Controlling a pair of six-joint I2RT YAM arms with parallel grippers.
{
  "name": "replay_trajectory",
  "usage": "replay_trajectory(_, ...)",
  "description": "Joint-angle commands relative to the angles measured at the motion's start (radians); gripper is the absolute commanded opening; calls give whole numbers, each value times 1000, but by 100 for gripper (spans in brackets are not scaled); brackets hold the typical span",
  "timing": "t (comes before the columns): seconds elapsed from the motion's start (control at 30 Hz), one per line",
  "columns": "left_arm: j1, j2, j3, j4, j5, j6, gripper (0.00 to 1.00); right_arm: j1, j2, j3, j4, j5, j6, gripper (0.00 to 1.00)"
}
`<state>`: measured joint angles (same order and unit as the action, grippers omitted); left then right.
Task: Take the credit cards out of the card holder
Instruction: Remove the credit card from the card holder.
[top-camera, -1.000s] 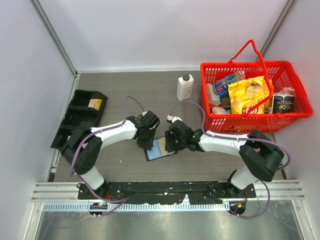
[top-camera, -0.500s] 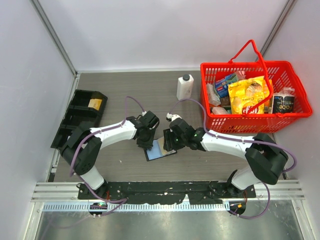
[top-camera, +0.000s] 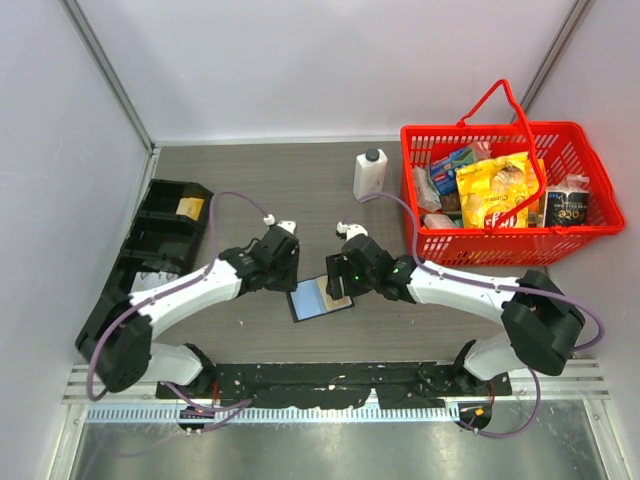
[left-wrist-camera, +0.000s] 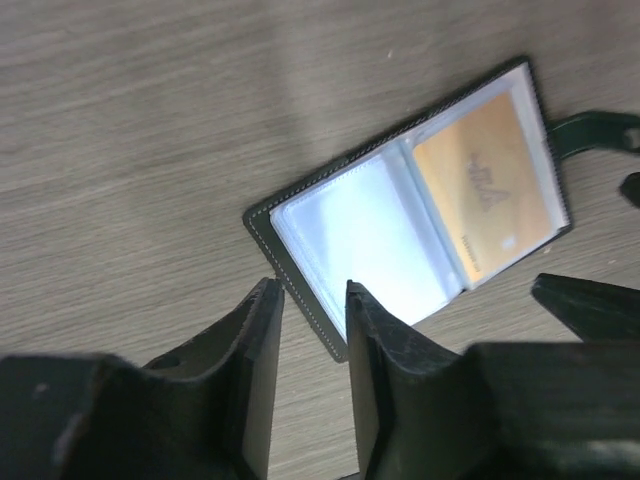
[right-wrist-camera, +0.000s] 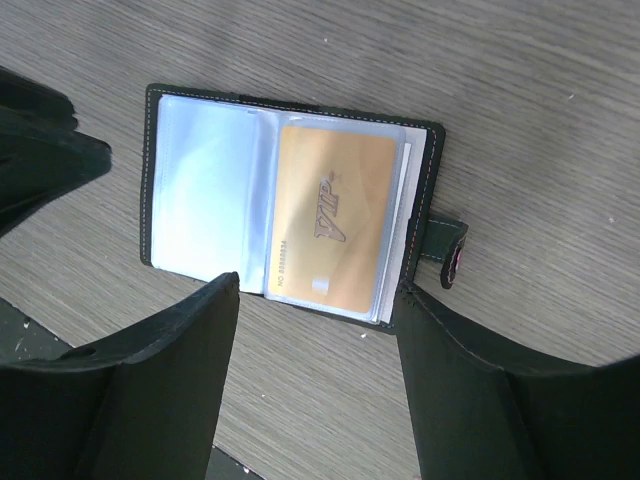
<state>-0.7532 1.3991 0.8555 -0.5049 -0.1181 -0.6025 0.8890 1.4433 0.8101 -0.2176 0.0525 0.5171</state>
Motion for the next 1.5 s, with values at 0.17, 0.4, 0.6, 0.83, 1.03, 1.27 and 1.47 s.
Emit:
replay_trajectory(0.17,-5,-420,-284,253,-109,-120,58,4,-107,-46,118,26,-25,80)
replay_trajectory(0.4,-5,-742,-463,324,-91,-157,100,4,-112,-111,211,-6,-20,89)
replay_trajectory(0.6,-5,-787,-516,367,-81,-163,100,4,-67,-114,282,-14,3,84)
replay_trajectory(0.83,-5,-660,-472,436,18,-111,100,4,-9,-104,305,12,15,80)
replay_trajectory(1.03,-5,-491,-382,385,-41,-117,100,4,29,-111,330,13,26,79)
replay_trajectory(1.27,-5,-482,-457,577,-89,-88,100,5,51,-127,360,9,38,78)
replay_trajectory(1.47,-5,-407,-447,618,-101,-100,84,4,72,-134,374,6,54,77)
